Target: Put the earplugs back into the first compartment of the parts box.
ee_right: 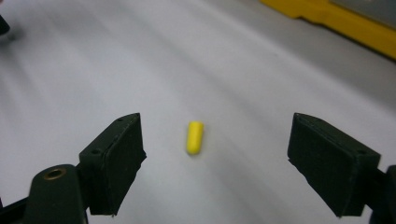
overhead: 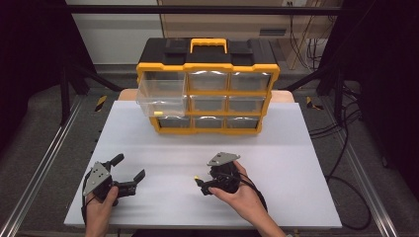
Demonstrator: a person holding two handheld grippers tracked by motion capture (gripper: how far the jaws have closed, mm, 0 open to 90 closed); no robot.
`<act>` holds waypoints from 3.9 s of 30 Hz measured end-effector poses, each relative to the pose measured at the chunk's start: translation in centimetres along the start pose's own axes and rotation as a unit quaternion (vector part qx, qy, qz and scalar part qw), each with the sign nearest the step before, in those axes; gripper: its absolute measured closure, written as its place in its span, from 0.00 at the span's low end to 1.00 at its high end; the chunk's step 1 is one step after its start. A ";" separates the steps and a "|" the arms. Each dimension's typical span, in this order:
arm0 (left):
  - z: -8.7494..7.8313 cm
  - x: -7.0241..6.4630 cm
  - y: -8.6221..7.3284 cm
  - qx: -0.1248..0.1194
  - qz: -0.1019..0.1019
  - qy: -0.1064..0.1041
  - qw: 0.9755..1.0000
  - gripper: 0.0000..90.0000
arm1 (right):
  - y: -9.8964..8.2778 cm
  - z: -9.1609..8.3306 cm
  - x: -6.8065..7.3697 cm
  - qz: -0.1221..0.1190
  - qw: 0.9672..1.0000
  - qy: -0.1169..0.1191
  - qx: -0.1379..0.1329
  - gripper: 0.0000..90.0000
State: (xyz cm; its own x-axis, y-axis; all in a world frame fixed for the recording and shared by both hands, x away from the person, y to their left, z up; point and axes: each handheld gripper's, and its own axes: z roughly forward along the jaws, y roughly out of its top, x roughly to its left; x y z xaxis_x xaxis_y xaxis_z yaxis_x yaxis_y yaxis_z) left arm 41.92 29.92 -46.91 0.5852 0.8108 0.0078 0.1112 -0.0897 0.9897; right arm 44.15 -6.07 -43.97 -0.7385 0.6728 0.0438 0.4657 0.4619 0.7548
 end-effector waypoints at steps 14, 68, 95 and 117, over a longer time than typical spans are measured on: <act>0.0 -0.1 0.0 0.003 0.004 -0.001 1.000 0.02 | -0.5 2.2 0.4 -0.005 0.999 0.024 0.023 0.58; -0.3 0.0 0.0 -0.006 0.002 0.008 1.000 0.02 | 3.0 -1.0 -2.7 0.015 0.994 0.002 -0.110 0.91; -0.4 0.0 0.1 -0.007 0.002 0.006 1.000 0.02 | 7.2 -5.0 -3.7 0.009 0.984 -0.021 -0.176 0.91; -0.3 -0.1 0.1 -0.006 0.002 0.004 1.000 0.02 | 14.4 -9.0 -3.3 -0.014 0.969 -0.038 -0.244 0.91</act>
State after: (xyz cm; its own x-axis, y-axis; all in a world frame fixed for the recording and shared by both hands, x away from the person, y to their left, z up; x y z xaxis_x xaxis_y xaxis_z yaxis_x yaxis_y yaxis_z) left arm 41.66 30.01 -46.81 0.5789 0.8153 0.0123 0.0992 -0.0854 0.9914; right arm 48.86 -6.85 -27.32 -0.7012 0.7128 -0.0157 0.1461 0.1652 0.9754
